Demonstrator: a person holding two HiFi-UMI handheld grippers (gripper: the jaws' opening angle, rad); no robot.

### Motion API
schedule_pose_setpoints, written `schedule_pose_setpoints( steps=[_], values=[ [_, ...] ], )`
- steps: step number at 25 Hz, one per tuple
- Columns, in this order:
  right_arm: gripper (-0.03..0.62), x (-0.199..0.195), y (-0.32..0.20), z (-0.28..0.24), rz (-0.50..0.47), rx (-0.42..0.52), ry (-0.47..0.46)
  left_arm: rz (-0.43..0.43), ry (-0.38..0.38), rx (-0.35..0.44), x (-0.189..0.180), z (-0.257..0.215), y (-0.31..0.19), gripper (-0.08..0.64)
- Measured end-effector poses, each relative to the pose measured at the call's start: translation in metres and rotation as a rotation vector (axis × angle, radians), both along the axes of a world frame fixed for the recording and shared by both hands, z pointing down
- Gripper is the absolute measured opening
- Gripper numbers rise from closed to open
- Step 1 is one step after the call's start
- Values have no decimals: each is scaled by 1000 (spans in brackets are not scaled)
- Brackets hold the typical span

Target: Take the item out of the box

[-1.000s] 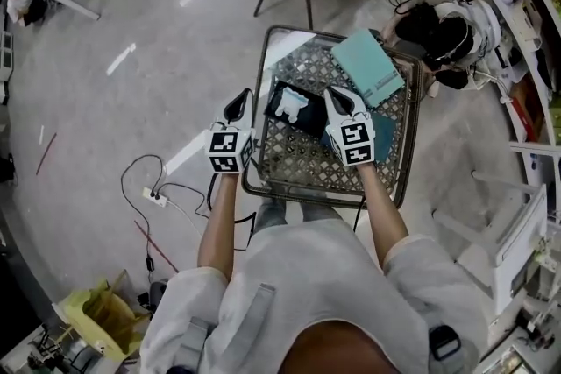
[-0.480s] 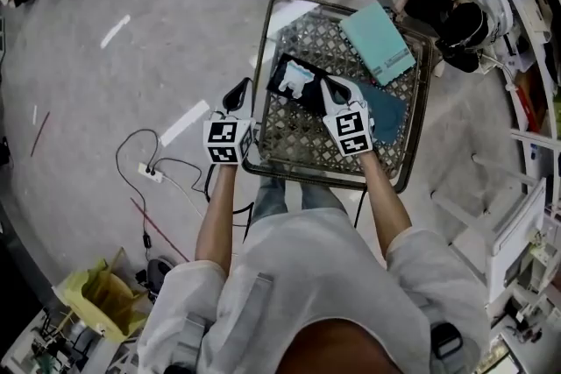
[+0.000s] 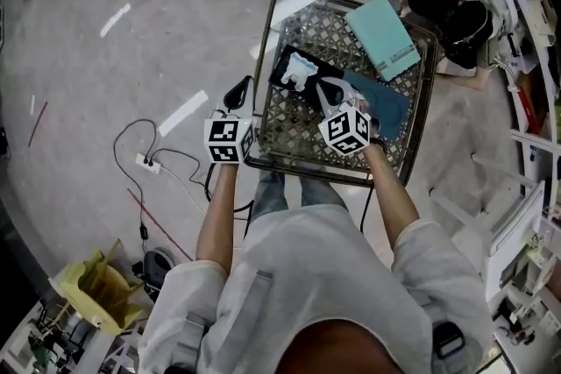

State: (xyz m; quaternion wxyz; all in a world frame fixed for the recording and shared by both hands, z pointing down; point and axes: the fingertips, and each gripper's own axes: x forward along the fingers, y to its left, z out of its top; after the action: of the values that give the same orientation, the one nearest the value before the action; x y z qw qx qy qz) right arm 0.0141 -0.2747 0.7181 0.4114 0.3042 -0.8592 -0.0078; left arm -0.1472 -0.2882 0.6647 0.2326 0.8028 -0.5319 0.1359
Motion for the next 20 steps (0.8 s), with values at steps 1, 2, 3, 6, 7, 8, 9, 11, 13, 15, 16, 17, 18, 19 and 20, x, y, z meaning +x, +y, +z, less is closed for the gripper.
schedule_pose_setpoints(
  steps=[1, 2, 3, 6, 7, 8, 9, 11, 13, 15, 16, 17, 18, 19, 20],
  values=[
    [0, -1, 2, 3, -13, -6, 6, -3, 1, -2, -1, 1, 2, 3],
    [0, -1, 4, 6, -23, -16, 8, -5, 2, -3, -1, 2, 3, 3],
    [5, -2, 6, 9, -32, -33, 7, -8, 2, -4, -2, 3, 4, 3],
    [195, -5, 14, 22, -59, -90, 16, -13, 3, -4, -3, 3, 6, 3],
    [215, -6, 17, 27, -70, -105, 27, -13, 3, -4, -3, 3, 6, 3],
    [255, -8, 19, 32, -81, -121, 39, -13, 3, -3, -4, 3, 7, 2],
    [282, -9, 22, 37, -93, -139, 50, -13, 4, -3, -5, 3, 7, 3],
    [328, -11, 26, 45, -110, -177, 67, -15, 5, -6, -6, 4, 7, 3],
    [381, -10, 30, 52, -118, -221, 75, -17, 6, -9, -6, 5, 8, 3],
    [400, -9, 30, 57, -118, -247, 76, -20, 6, -12, -6, 6, 9, 2],
    [400, -9, 28, 58, -114, -251, 77, -22, 6, -13, -7, 6, 10, 3],
    [400, -8, 26, 60, -108, -254, 77, -24, 7, -14, -7, 6, 10, 2],
    [400, -7, 24, 61, -102, -258, 77, -25, 7, -15, -7, 7, 11, 3],
    [400, -7, 22, 63, -95, -262, 77, -25, 8, -16, -7, 7, 11, 2],
    [400, -7, 19, 65, -88, -265, 77, -25, 8, -17, -7, 8, 11, 3]
  ],
)
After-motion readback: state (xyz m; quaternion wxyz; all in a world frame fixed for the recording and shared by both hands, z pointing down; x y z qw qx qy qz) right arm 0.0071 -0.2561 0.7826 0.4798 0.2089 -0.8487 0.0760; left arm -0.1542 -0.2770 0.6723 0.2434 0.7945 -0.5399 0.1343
